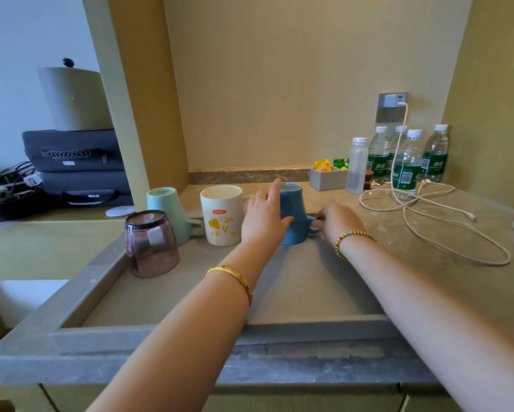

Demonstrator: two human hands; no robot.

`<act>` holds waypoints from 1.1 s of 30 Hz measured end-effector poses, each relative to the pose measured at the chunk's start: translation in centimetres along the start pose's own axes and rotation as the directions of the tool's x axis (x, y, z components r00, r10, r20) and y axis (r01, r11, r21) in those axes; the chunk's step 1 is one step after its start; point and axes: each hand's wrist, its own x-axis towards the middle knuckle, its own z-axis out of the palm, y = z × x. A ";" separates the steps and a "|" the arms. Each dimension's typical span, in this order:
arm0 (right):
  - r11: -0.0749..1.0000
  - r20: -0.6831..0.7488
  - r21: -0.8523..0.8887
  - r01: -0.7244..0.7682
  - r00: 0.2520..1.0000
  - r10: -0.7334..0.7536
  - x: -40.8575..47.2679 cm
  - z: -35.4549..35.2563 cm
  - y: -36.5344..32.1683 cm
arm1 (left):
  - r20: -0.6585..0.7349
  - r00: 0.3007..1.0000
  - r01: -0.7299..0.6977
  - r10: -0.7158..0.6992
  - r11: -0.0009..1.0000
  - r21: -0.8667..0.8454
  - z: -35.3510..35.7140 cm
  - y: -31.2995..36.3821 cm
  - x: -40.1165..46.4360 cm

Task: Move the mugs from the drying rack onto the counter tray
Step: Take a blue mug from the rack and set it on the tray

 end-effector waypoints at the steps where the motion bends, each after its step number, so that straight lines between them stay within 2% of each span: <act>1: 1.000 -0.013 0.022 0.001 1.000 0.000 0.1 0.1 0.0 | -0.005 1.000 -0.006 0.006 1.000 -0.007 -0.1 -0.1 0.1; 5: 0.994 0.015 0.112 0.006 1.000 -0.008 0.2 0.5 0.5 | -0.032 0.999 -0.027 0.026 1.000 -0.010 -0.4 -0.5 0.2; 11: 0.993 0.050 0.117 0.030 0.998 -0.036 -0.2 0.5 0.6 | -0.053 0.998 -0.039 0.044 0.995 0.095 -0.5 -0.7 0.3; 20: 1.000 0.017 0.008 0.014 1.000 -0.014 -0.1 0.5 0.8 | -0.014 0.997 -0.066 0.071 0.978 0.199 -0.3 -0.4 0.2; 28: 0.995 -0.032 0.019 0.100 0.995 -0.099 0.4 0.9 1.2 | -0.028 0.998 -0.054 0.058 0.990 0.128 -0.6 -0.8 0.5; 31: 0.985 0.053 0.037 0.168 0.984 -0.170 0.5 1.0 1.3 | -0.134 0.991 0.003 -0.009 0.999 -0.040 -1.8 -1.6 1.0; 33: 0.981 0.080 0.067 0.183 0.979 -0.188 0.6 1.0 1.2 | -0.142 0.990 -0.001 -0.013 0.995 -0.102 -2.2 -1.7 0.9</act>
